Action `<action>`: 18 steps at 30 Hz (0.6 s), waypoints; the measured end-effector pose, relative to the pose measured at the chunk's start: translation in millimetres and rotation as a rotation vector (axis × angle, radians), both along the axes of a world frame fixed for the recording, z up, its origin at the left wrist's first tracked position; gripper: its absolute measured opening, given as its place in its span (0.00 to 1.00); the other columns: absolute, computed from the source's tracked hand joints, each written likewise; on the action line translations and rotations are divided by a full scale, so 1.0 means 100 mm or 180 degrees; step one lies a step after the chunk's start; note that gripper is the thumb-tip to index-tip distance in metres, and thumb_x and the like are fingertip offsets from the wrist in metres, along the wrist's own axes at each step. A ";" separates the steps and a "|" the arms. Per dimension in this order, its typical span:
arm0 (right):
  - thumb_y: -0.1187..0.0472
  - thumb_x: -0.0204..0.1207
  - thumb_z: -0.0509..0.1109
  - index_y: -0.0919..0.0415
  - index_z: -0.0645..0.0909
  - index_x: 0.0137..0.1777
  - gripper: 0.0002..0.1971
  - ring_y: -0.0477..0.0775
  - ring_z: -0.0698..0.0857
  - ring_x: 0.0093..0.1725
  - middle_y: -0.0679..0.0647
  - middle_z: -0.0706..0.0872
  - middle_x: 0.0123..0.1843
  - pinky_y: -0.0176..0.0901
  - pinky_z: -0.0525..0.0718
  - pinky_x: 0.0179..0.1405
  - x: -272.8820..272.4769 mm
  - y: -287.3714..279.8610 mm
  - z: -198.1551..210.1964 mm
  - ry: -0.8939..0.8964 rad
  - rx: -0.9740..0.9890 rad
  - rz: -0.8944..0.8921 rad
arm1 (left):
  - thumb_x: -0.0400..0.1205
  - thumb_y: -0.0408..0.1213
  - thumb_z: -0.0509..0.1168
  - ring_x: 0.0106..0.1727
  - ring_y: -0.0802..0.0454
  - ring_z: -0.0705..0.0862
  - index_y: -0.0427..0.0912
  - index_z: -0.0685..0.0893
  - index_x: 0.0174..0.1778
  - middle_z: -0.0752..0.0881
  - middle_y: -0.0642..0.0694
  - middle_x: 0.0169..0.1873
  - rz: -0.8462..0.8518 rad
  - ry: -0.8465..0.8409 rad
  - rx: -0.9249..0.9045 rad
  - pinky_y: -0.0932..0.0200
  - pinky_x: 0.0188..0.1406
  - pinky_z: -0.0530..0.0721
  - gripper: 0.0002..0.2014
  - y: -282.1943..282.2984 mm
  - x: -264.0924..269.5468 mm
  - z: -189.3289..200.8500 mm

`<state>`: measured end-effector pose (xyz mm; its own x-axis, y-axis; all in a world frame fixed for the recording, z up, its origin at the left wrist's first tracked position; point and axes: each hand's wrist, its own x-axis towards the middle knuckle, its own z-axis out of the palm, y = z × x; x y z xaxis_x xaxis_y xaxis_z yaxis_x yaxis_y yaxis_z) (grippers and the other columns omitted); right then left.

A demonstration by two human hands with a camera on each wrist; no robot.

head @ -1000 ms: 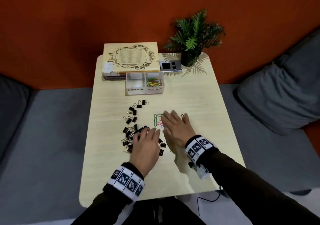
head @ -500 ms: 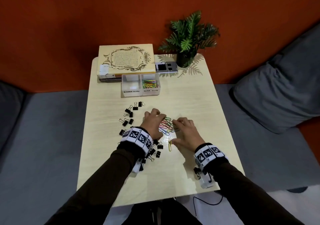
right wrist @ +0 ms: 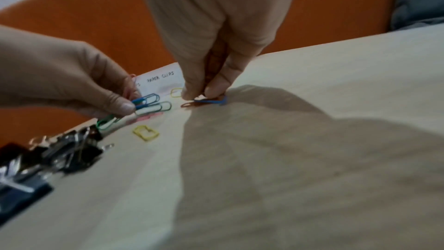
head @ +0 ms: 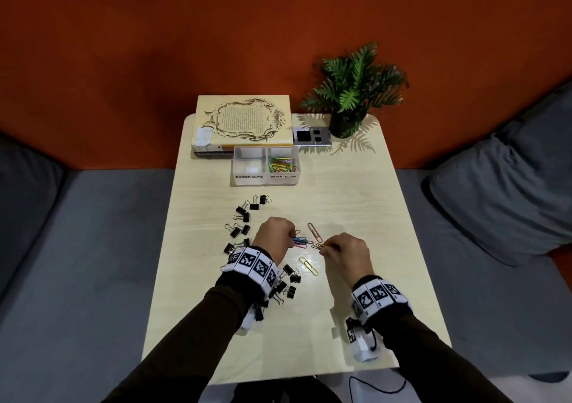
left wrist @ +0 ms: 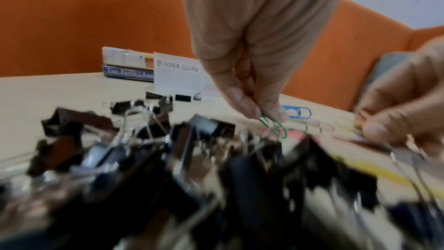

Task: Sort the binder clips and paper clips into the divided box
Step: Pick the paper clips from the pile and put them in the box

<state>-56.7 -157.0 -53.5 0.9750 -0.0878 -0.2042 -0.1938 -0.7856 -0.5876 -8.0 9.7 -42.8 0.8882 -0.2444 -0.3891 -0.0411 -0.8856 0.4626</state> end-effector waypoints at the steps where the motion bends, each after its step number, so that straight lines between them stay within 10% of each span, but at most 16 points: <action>1: 0.64 0.69 0.74 0.64 0.87 0.43 0.05 0.61 0.85 0.47 0.62 0.89 0.45 0.39 0.74 0.42 0.00 -0.02 0.01 0.0074 0.0060 -0.0082 | 0.77 0.30 0.70 0.52 0.43 0.87 0.37 0.89 0.53 0.90 0.38 0.52 0.0169 -0.0046 -0.0122 0.56 0.53 0.84 0.09 0.03 -0.01 0.03; 5: 0.63 0.68 0.74 0.63 0.86 0.39 0.03 0.62 0.85 0.46 0.62 0.89 0.44 0.47 0.79 0.45 -0.03 -0.07 0.04 0.0148 0.0136 -0.0165 | 0.77 0.30 0.72 0.40 0.49 0.88 0.35 0.89 0.50 0.91 0.40 0.47 0.0837 -0.0314 -0.0731 0.64 0.45 0.88 0.08 0.10 0.18 0.31; 10: 0.64 0.68 0.74 0.63 0.86 0.38 0.02 0.57 0.83 0.42 0.60 0.89 0.41 0.43 0.77 0.42 -0.13 -0.05 0.04 0.0120 0.0319 -0.0278 | 0.77 0.32 0.72 0.50 0.42 0.89 0.35 0.90 0.48 0.92 0.37 0.46 0.1078 -0.0907 -0.0651 0.58 0.50 0.83 0.06 0.10 0.96 0.65; 18: 0.65 0.69 0.74 0.62 0.85 0.36 0.02 0.60 0.87 0.41 0.60 0.91 0.38 0.47 0.82 0.43 0.12 0.01 0.28 -0.0206 0.0424 -0.0165 | 0.77 0.37 0.73 0.60 0.38 0.85 0.30 0.87 0.55 0.89 0.34 0.56 0.0708 -0.0429 -0.0065 0.50 0.59 0.84 0.15 0.06 1.38 0.58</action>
<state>-45.0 -155.5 -25.3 0.9814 -0.1146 -0.1542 -0.1903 -0.6899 -0.6985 130.5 15.2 15.3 0.9645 -0.0439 -0.2605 0.0912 -0.8702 0.4842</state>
